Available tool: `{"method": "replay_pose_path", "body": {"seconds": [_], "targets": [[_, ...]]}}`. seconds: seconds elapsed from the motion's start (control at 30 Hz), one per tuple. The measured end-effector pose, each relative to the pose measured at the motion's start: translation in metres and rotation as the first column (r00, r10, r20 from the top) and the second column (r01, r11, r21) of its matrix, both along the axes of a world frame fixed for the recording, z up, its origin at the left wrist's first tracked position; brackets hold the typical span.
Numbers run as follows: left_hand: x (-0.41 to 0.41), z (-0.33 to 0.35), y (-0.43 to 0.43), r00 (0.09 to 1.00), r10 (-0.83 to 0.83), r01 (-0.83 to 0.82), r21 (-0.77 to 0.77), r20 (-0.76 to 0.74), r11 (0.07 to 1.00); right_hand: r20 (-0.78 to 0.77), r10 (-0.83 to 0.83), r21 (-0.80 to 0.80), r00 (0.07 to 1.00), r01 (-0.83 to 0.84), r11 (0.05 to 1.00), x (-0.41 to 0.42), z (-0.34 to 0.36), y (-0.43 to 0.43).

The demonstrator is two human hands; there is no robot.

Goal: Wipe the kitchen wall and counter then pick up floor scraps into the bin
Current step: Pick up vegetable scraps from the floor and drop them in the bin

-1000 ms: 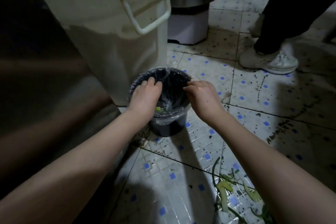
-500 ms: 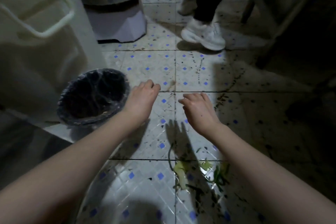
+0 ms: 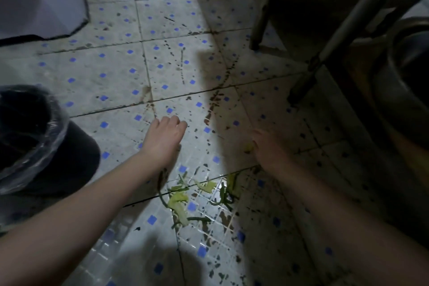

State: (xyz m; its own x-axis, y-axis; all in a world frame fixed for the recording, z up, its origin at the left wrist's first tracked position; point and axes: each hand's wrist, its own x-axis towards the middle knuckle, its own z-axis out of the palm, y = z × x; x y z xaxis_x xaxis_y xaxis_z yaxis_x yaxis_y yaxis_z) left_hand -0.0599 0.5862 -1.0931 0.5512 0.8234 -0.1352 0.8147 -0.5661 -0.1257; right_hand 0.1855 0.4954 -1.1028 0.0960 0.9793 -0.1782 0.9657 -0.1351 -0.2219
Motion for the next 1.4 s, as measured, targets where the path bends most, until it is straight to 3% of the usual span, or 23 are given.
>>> {"method": "replay_pose_path", "body": {"seconds": [0.33,0.57,0.77,1.1,1.3,1.4], "targets": [[0.045,-0.049,-0.027,0.985,-0.174,0.173,-0.048,-0.008,0.984,-0.084,-0.158,0.019,0.984,0.160,0.987,0.051,-0.039,-0.046],[0.062,-0.060,-0.031,0.981,-0.195,0.196,-0.141,0.016,0.971,-0.078,-0.201,-0.153,0.977,0.187,0.970,0.054,-0.057,-0.039],[0.061,-0.069,-0.032,0.978,-0.198,0.207,-0.171,0.066,0.963,-0.086,-0.072,-0.216,0.994,0.052,0.975,0.044,-0.069,-0.031],[0.061,-0.077,-0.029,0.972,-0.195,0.218,-0.211,0.128,0.953,-0.113,-0.131,-0.274,0.985,0.096,0.957,0.040,-0.075,0.000],[0.053,-0.076,-0.027,0.978,-0.160,0.186,-0.209,0.135,0.960,-0.085,-0.064,-0.317,0.994,0.034,0.948,0.042,-0.076,0.012],[0.050,-0.075,-0.026,0.978,-0.151,0.179,-0.209,0.144,0.961,-0.006,0.009,-0.259,1.000,-0.010,0.966,0.042,-0.081,0.008]]}}
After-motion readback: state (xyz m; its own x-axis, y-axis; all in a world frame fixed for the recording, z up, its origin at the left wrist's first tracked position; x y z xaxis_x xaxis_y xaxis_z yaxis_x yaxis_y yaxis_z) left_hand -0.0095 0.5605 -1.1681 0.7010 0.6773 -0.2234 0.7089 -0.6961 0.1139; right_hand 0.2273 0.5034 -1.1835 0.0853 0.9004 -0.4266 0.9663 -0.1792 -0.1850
